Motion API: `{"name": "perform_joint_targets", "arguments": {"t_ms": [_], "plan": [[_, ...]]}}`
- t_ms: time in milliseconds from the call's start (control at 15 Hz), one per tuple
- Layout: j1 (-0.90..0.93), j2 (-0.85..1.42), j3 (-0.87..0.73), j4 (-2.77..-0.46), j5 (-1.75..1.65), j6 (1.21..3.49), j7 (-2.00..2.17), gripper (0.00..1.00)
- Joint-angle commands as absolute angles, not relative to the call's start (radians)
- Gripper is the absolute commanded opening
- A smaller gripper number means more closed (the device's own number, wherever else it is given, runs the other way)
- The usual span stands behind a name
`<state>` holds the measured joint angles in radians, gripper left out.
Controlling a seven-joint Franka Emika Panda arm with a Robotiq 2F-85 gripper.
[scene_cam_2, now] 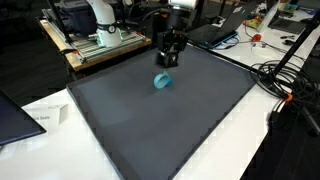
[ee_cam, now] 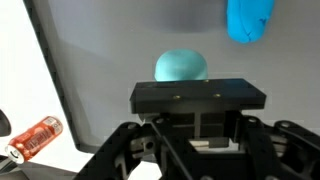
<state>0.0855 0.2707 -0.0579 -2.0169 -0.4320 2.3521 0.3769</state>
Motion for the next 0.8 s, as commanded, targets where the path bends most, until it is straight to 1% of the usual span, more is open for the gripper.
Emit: {"name": "perform_joint_targets", "arguments": {"t_ms": [0,400,533,667,733], "plan": [[0.124,0.312,-0.090,-1.963,-0.498,2.276,0.484,0.28],[0.163,0.320,-0.107,-1.959,-0.580,2.154,0.594,0.28],[0.167,0.319,-0.092,-1.965,-0.580,2.100,0.606,0.28],[0.156,0.304,-0.053,-1.982,-0.512,2.112,0.536,0.28],[0.151,0.314,-0.071,-1.978,-0.544,2.122,0.567,0.53]]}}
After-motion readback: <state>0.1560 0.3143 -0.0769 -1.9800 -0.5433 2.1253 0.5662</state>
